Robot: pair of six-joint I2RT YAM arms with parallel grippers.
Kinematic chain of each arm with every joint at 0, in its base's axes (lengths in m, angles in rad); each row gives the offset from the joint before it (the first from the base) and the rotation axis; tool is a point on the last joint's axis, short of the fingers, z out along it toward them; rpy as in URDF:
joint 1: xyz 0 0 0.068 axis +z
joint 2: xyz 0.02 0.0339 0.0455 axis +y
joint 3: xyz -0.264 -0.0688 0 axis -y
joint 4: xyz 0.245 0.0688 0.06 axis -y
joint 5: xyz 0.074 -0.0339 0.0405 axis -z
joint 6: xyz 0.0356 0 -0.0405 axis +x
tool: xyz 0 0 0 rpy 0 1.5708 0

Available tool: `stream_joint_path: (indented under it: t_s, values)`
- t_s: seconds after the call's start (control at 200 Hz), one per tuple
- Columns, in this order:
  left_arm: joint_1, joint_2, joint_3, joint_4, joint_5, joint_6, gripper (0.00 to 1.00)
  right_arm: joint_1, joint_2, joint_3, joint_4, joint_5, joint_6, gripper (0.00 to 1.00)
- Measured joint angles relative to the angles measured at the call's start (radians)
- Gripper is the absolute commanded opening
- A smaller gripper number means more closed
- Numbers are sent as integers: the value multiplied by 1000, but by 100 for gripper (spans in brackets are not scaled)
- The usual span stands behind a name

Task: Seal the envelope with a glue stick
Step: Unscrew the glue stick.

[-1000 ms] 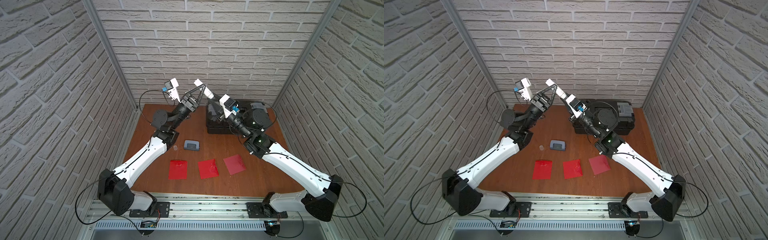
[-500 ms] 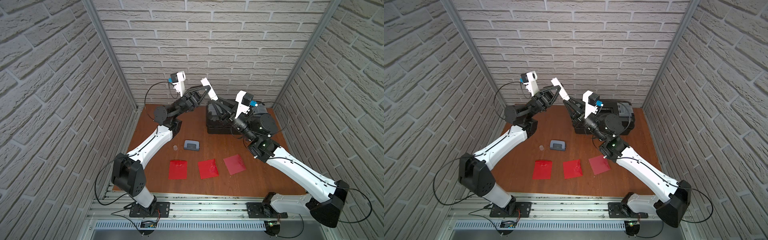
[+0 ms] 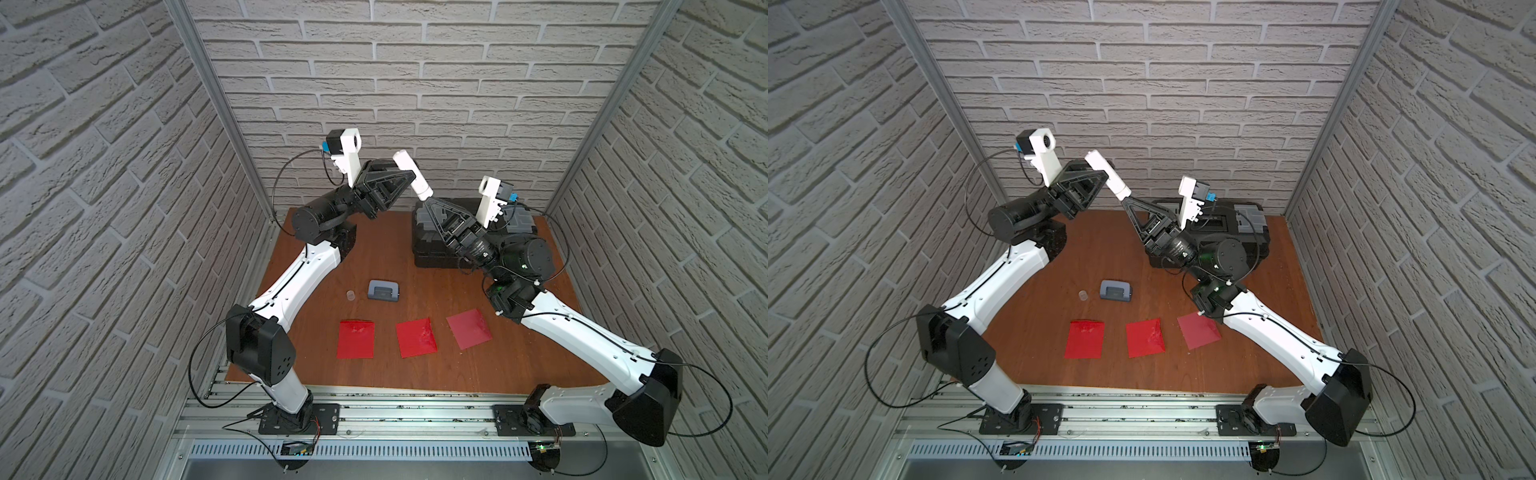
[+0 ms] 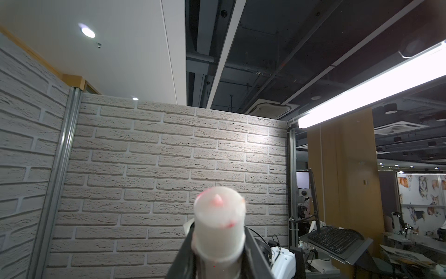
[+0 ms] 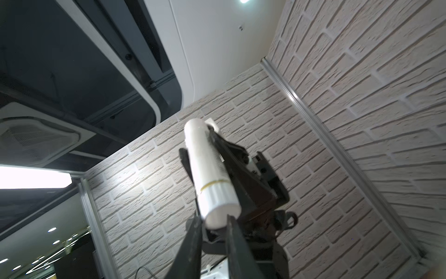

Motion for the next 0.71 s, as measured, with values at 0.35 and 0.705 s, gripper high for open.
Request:
stream_joint_path:
  t_s: [0.35,0.705]
  values:
    - [10,-145,-235,-253,-242,126,0,11,-139,29,-330,67,-494,55]
    - [-128,-202,-290,-379,-484,144,0,11,-61,32,-285,58,-1058,53]
